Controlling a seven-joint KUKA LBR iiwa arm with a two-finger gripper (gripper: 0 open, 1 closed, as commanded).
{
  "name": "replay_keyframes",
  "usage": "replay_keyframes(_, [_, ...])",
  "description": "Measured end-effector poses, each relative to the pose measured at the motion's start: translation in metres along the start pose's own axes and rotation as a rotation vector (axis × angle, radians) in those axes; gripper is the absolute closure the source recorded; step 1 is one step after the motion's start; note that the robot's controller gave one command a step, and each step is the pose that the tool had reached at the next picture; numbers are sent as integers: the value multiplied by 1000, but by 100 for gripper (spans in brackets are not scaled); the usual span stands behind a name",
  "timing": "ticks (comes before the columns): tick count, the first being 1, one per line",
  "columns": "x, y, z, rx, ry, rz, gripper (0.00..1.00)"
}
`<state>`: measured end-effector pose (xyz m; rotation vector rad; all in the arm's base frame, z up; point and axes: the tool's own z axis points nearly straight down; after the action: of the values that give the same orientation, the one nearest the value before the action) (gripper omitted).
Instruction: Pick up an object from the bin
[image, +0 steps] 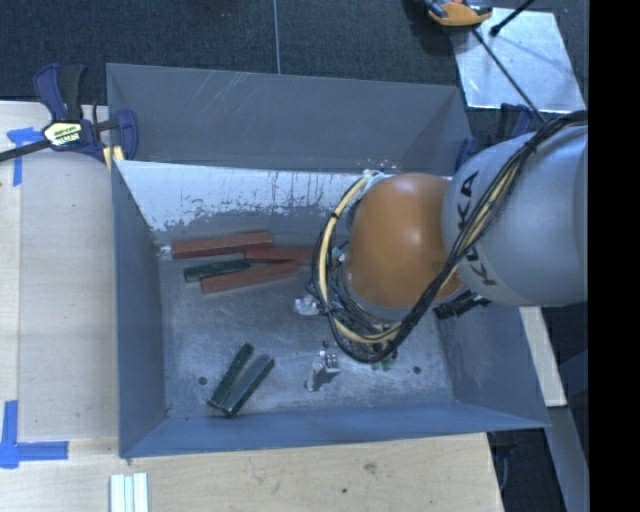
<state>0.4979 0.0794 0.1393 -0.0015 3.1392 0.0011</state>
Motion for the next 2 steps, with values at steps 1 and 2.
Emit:
replay_keyframes(1, [2, 9, -44, 1, 8, -146, 0])
replay_keyframes(2, [-21, 81, 58, 3, -8, -190, 100])
